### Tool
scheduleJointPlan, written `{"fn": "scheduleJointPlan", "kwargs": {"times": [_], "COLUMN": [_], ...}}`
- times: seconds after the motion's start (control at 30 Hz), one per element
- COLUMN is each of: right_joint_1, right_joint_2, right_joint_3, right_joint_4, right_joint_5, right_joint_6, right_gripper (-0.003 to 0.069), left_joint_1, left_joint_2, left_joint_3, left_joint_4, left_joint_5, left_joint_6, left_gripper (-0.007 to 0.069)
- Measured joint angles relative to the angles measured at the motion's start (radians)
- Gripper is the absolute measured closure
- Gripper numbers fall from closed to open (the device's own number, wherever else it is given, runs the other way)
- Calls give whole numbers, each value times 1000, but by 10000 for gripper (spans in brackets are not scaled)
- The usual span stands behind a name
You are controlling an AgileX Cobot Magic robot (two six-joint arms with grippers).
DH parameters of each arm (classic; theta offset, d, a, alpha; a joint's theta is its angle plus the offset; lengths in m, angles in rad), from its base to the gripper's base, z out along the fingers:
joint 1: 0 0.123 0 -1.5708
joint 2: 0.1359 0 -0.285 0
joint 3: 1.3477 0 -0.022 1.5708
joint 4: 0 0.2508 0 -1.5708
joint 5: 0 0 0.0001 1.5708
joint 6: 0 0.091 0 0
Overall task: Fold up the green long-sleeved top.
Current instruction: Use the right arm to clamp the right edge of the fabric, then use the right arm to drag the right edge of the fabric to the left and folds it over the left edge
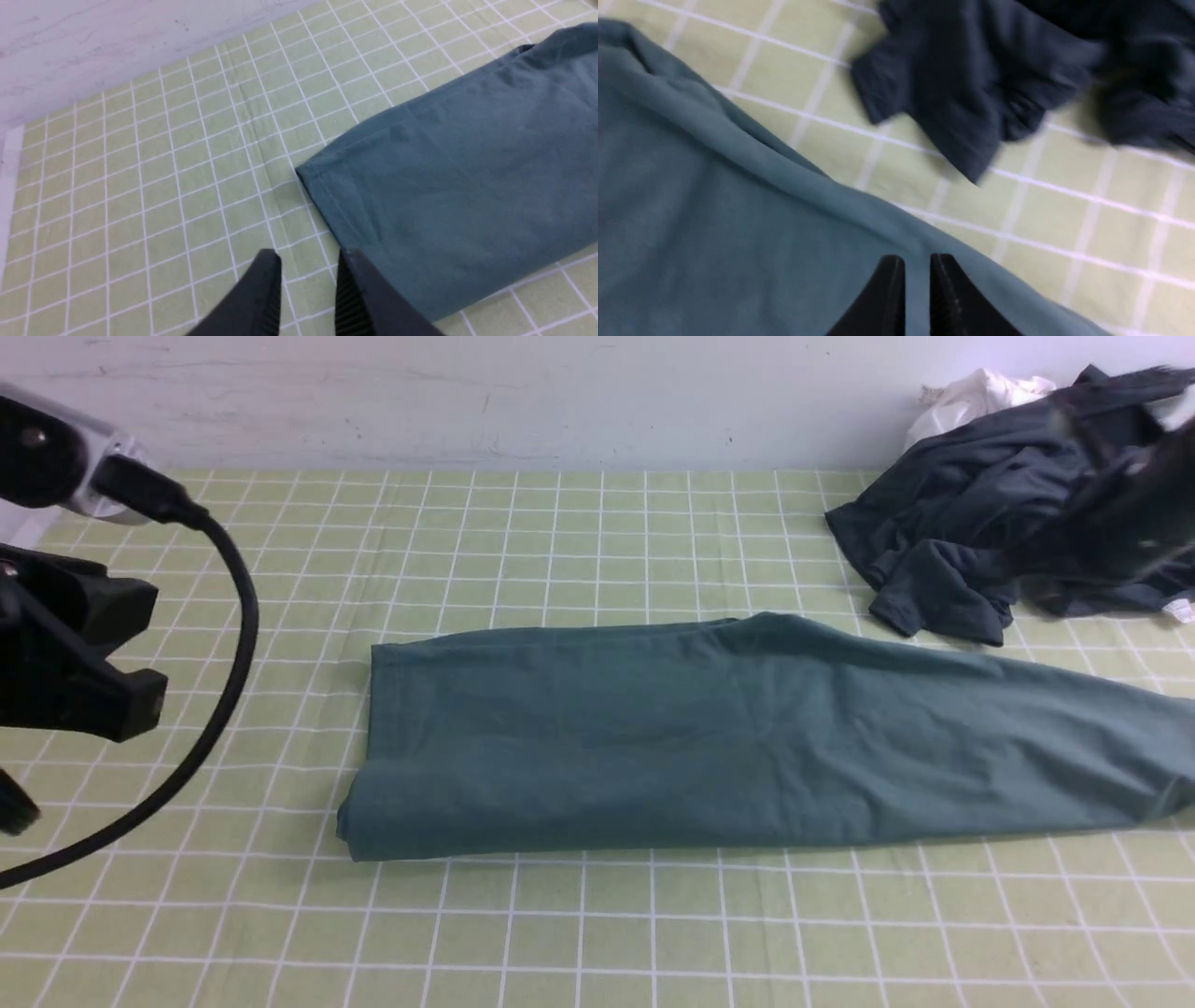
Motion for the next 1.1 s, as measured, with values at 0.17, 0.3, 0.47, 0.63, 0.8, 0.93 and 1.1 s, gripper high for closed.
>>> {"fn": "scheduleJointPlan", "kwargs": {"times": [0.17,0.3,0.47,0.63,0.8,0.93,1.1], "right_joint_1": [-221,-327,-364,-365,-365,-363,-344], "right_joint_2": [-71,-38,45,143,163,110,-2], "right_joint_3": [139,217,233,233,232,197,55], "right_joint_4": [27,132,181,193,260,318,403], "right_joint_5": [5,2,-26,-60,-67,-36,50], "right_joint_6": [106,75,47,97,90,14,-26], "right_gripper": [561,470,274,211,398,611,632], "left_joint_1": [0,0,0,0,0,0,0], "left_joint_2": [3,4,4,4,4,4,4], "left_joint_3": [31,36,36,36,36,36,36], "left_joint_4": [-5,-10,-11,-11,-11,-11,-11], "left_joint_5": [0,-8,-13,-17,-22,-27,-30], "left_joint_6": [0,0,0,0,0,0,0], "left_gripper": [484,585,629,629,629,629,629]}}
